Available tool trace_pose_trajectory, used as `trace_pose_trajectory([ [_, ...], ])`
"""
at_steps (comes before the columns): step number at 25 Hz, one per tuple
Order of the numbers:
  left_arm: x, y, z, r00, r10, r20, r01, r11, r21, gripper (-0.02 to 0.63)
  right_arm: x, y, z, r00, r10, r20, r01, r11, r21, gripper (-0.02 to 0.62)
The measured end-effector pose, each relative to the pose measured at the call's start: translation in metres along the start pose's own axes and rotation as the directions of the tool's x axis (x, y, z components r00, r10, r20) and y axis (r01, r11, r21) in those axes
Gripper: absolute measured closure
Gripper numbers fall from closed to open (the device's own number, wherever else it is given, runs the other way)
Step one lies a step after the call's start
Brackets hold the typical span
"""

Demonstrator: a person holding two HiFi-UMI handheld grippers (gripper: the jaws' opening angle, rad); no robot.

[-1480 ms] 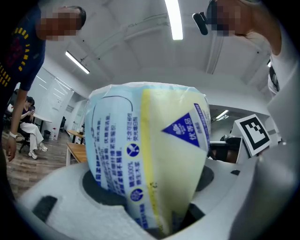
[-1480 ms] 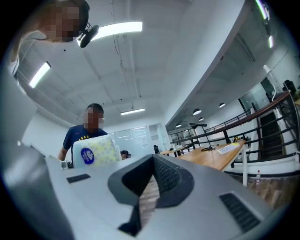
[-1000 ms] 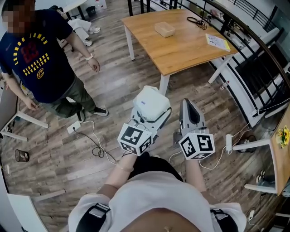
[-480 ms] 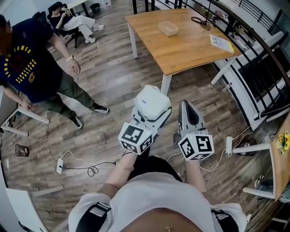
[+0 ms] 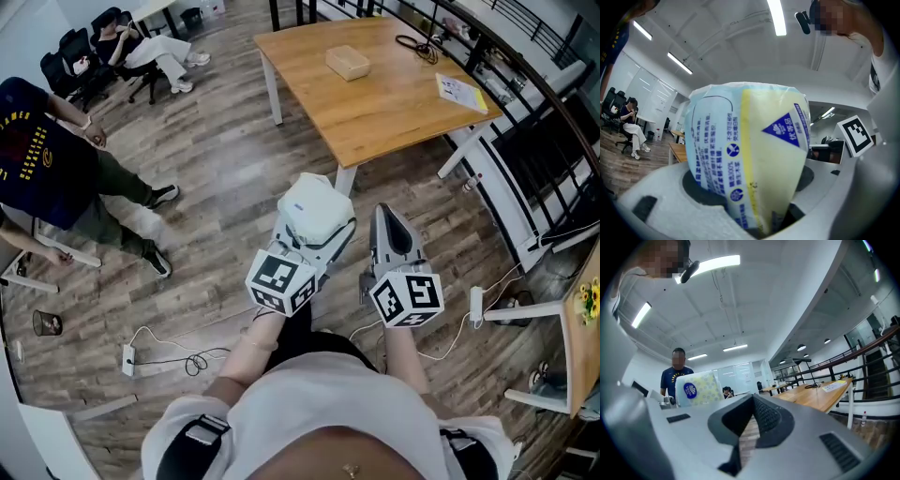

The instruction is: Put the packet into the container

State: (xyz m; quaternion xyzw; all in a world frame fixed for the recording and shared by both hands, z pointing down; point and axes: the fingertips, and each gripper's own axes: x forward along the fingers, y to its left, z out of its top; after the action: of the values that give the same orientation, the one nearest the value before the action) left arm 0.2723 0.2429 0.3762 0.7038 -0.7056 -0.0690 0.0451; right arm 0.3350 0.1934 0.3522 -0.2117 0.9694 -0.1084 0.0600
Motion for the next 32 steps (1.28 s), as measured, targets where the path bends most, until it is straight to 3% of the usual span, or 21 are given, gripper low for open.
trace_pose_trajectory([
  [6, 0.038, 0.043, 0.009, 1.000, -0.030, -0.003, 0.030, 0.999, -0.011, 0.272, 0.059, -0.008, 0.006, 1.000, -0.010, 0.016, 0.010, 1.000, -0.003, 0.583],
  [20, 0.104, 0.154, 0.027, 0.996, -0.088, -0.025, 0.088, 0.996, -0.005, 0.272, 0.178, -0.035, 0.007, 0.990, -0.127, 0.057, 0.127, 0.992, -0.003, 0.583],
  [32, 0.130, 0.194, 0.021, 0.992, -0.118, -0.035, 0.117, 0.993, -0.015, 0.272, 0.224, -0.045, -0.007, 0.987, -0.154, 0.042, 0.154, 0.988, -0.010, 0.583],
])
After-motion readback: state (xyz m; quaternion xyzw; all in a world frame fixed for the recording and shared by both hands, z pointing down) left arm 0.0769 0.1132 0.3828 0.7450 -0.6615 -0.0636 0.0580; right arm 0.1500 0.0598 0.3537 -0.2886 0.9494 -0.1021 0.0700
